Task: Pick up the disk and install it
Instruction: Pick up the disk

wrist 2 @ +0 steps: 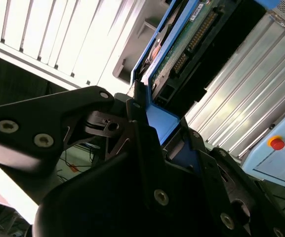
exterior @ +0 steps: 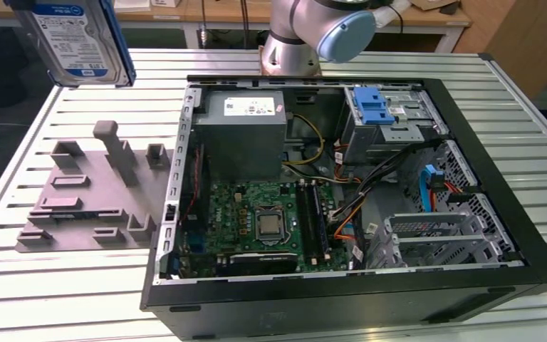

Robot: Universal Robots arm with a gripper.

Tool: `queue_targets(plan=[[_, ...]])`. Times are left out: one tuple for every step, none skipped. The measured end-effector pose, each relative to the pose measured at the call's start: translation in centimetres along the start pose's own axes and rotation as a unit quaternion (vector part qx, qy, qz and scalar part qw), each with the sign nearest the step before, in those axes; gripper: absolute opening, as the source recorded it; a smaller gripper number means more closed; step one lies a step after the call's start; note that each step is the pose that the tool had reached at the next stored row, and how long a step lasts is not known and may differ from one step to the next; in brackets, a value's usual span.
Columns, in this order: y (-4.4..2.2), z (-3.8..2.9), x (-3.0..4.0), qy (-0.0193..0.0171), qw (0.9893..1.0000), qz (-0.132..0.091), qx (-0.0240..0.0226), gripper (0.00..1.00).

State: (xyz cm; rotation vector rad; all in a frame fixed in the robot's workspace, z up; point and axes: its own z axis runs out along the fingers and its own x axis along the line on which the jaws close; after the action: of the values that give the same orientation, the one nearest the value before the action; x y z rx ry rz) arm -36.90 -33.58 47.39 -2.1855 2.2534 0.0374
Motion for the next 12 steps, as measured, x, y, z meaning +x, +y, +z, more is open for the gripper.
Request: queue_targets(plan=[[-0.01, -0.01, 0.09, 0.0, 1.0, 0.0, 0.0, 0.36], [-0.02, -0.01, 0.16, 0.0001, 1.0, 0.0, -0.0001, 0.36], [-0.05, -0.01, 0.2, 0.0, 1.0, 0.0, 0.0, 0.36], [-0.08, -0.01, 0.24, 0.0, 1.0, 0.0, 0.0, 0.36], [-0.15, -0.01, 0.26, 0.0, 1.0, 0.0, 0.0, 0.36], [-0.24, -0.01, 0.27, 0.0, 1.0, 0.0, 0.0, 0.36], [-0.35, -0.01, 0.27, 0.0, 1.0, 0.0, 0.0, 0.36], [-0.45, -0.02, 0.27, 0.0, 1.0, 0.0, -0.0001, 0.36], [-0.54, -0.01, 0.26, 0.0, 1.0, 0.0, 0.0, 0.36], [-0.63, -0.02, 0.26, 0.0, 1.0, 0.0, 0.0, 0.36], [-0.75, -0.02, 0.26, 0.0001, 1.0, 0.0, -0.0001, 0.36], [-0.85, -0.02, 0.26, 0.0, 1.0, 0.0, -0.0001, 0.36]])
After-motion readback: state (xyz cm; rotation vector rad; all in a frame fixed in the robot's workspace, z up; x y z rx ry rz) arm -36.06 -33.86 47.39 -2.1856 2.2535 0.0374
